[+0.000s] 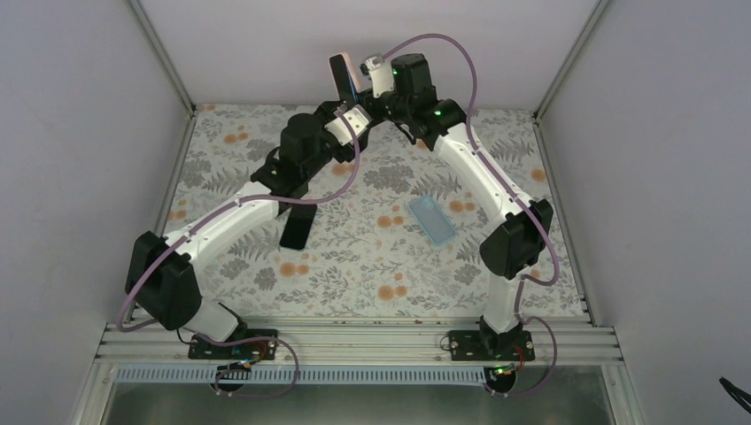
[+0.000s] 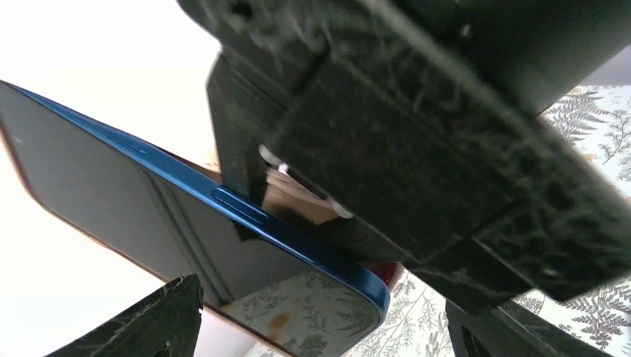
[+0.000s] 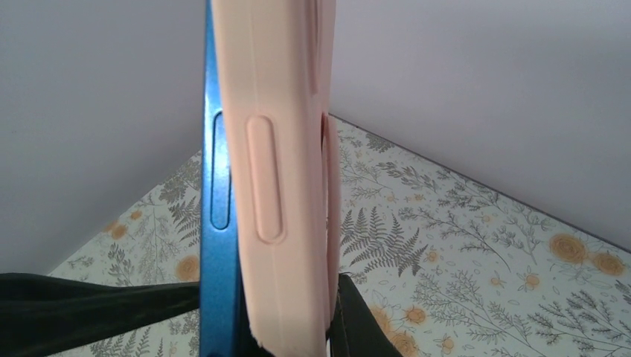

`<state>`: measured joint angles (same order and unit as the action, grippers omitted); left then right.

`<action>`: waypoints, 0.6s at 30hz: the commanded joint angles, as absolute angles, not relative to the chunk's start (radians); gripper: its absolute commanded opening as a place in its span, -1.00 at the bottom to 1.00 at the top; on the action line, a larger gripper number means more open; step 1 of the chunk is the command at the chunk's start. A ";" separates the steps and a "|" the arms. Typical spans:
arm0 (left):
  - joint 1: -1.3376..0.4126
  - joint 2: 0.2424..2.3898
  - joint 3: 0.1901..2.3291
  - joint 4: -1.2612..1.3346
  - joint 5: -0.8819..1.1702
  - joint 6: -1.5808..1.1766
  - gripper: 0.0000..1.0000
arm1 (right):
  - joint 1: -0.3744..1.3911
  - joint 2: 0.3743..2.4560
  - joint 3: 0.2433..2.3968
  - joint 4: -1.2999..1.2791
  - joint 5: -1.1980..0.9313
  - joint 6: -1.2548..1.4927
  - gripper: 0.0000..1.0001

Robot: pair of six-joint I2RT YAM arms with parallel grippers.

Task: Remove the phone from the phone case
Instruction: Remove the phone case from the phone.

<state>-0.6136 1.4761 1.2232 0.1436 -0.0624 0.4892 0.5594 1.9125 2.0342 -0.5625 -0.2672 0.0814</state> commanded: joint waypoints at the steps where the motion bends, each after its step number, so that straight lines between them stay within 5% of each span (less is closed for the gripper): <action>1: -0.613 1.504 1.257 0.179 -0.098 0.452 0.61 | 0.556 1.879 2.046 -0.505 -0.299 0.106 -0.94; 18: -0.605 1.462 1.222 0.211 -0.143 0.428 0.65 | 0.547 1.870 2.026 -0.497 -0.332 0.102 -0.94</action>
